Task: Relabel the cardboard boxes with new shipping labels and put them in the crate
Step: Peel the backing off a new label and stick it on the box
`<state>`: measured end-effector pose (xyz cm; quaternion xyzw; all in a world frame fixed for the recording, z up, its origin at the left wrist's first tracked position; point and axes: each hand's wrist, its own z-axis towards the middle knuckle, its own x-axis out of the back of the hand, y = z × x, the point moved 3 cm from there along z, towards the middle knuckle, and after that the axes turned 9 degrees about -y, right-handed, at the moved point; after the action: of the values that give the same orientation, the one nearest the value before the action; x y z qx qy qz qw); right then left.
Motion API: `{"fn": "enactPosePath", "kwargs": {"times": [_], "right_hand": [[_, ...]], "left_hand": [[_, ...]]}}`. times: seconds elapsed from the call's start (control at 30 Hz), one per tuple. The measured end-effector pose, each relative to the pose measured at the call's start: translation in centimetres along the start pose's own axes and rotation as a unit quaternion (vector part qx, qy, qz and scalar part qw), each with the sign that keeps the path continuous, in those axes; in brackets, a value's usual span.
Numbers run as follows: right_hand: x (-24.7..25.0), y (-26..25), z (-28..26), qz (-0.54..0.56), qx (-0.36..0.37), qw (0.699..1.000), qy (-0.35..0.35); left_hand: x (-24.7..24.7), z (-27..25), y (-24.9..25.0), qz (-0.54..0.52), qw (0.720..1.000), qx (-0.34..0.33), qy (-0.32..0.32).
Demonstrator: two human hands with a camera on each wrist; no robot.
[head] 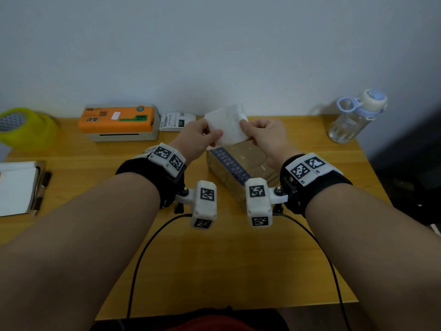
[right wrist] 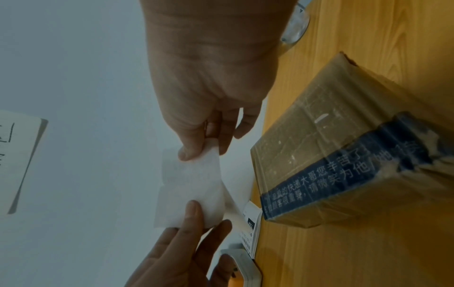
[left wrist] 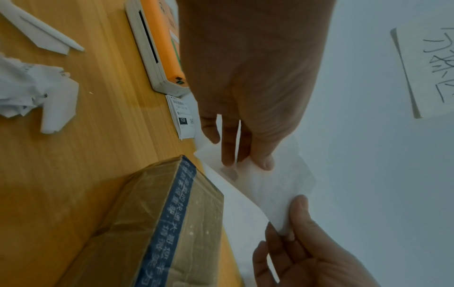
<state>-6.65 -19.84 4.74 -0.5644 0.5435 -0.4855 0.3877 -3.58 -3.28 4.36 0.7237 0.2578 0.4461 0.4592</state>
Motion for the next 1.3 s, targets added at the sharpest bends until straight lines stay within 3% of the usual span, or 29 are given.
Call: {"fn": "enactPosePath", "kwargs": {"times": [0.27, 0.47, 0.63, 0.93, 1.3], "right_hand": [[0.0, 0.2, 0.4, -0.043, 0.017, 0.998, 0.033], [0.1, 0.5, 0.4, -0.059, 0.019, 0.996, 0.071], [0.6, 0.7, 0.3, -0.058, 0.022, 0.994, 0.092], [1.5, 1.1, 0.2, -0.066, 0.034, 0.986, 0.151], [1.8, 1.1, -0.2, -0.076, 0.058, 0.974, 0.207]], "left_hand": [[0.6, 0.2, -0.7, 0.054, 0.998, 0.024, 0.024], [0.8, 0.8, -1.1, 0.140, 0.985, 0.092, 0.045], [1.0, 0.5, -0.9, 0.194, 0.973, 0.110, 0.053], [1.5, 0.2, -2.2, 0.216, 0.958, 0.180, 0.053], [2.4, -1.2, -3.3, 0.231, 0.950, 0.191, 0.088]]}}
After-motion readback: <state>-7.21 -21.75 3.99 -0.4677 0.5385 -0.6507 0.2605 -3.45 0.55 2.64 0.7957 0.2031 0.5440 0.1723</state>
